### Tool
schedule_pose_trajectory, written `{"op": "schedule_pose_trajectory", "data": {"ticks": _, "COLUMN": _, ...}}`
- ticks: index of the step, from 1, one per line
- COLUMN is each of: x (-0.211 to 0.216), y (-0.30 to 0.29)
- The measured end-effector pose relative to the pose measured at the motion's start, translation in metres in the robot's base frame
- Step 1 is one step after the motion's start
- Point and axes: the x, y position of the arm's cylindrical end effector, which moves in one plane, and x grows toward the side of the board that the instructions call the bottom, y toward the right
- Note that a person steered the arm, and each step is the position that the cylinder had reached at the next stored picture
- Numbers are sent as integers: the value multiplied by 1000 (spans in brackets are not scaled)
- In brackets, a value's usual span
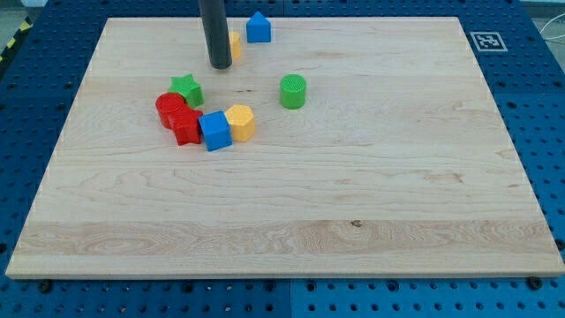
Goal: Move green circle towards top center
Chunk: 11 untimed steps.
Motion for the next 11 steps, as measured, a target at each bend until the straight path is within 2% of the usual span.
{"op": "schedule_pose_trajectory", "data": {"ticks": 3, "x": -10, "y": 0}}
{"op": "schedule_pose_trajectory", "data": {"ticks": 4, "x": 3, "y": 17}}
{"op": "schedule_pose_trajectory", "data": {"ticks": 7, "x": 89, "y": 92}}
{"op": "schedule_pose_trajectory", "data": {"ticks": 10, "x": 92, "y": 159}}
{"op": "schedule_pose_trajectory", "data": {"ticks": 11, "x": 82, "y": 165}}
